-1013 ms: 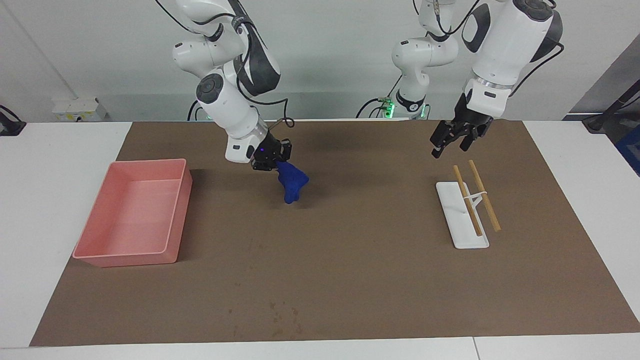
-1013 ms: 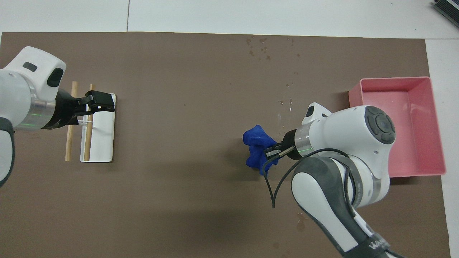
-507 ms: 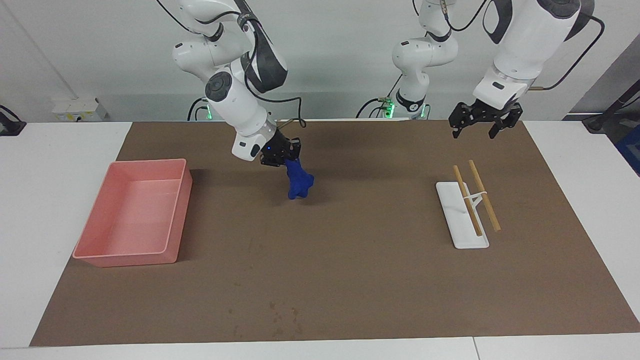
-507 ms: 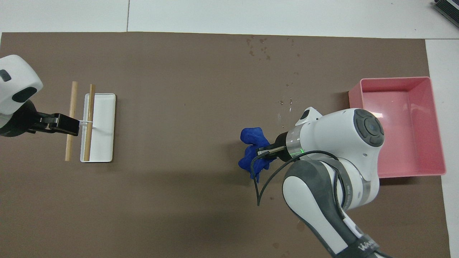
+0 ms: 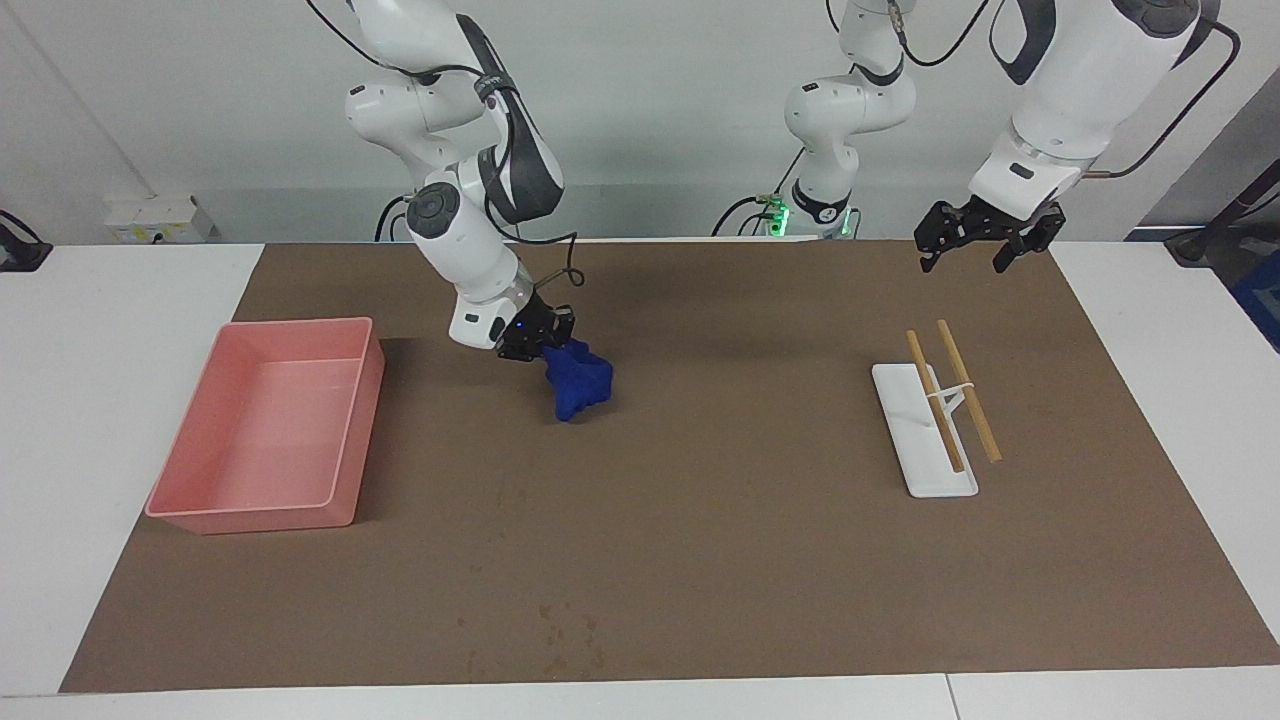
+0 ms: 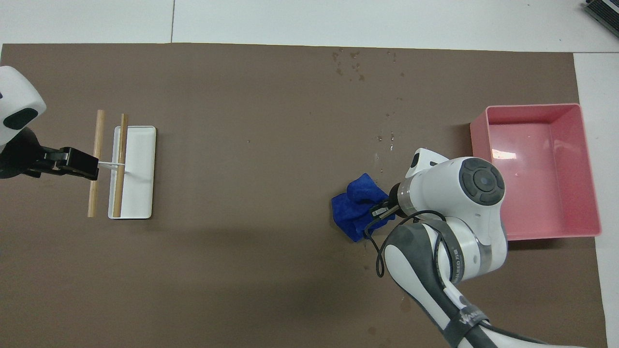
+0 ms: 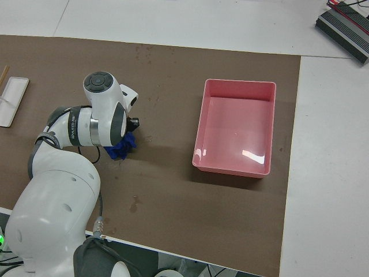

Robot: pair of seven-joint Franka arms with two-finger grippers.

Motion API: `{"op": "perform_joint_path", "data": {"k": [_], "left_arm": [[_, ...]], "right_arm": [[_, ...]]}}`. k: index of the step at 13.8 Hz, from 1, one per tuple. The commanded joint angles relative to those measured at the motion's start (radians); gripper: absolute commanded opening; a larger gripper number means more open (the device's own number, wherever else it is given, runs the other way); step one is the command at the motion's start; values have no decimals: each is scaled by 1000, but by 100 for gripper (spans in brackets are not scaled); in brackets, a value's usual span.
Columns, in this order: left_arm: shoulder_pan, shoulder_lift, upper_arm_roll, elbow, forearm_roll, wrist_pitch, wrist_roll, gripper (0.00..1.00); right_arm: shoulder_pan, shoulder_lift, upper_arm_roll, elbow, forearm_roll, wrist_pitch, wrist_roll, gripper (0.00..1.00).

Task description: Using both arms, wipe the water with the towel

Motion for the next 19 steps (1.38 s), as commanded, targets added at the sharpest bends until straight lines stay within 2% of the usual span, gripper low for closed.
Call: {"op": "perform_joint_path", "data": {"k": [1,3,5,8,11,13,15,19], "left_arm": [[-151,-9,158,-12,18,-3,18,100],[-159,-15,165,-20,16,-4,18,100],[-155,-17,165,-26,15,-4,15,100],[-142,-17,165,-24,15,10,10,100],[-135,-15,165,-24,15,28,12,100],[-121,-11,154,-30,1,118,1,100],[-116,-7,140,-23,-78,103,-37,100],[-115,-4,137,-12,-42,68,-10,100]], "right_arm": [[-10,-15,9,-12,-157,37,-18,0],[-35,-7,9,-13,-244,102,-57,0],[-58,8,9,-13,-251,169,-132,0],[-122,82,9,17,-255,257,-255,0],[-140,129,9,77,-256,268,-262,0],[-153,175,9,149,-261,266,-275,0],[-159,200,9,204,-262,269,-279,0],[-160,261,9,315,-262,289,-280,0]]}}
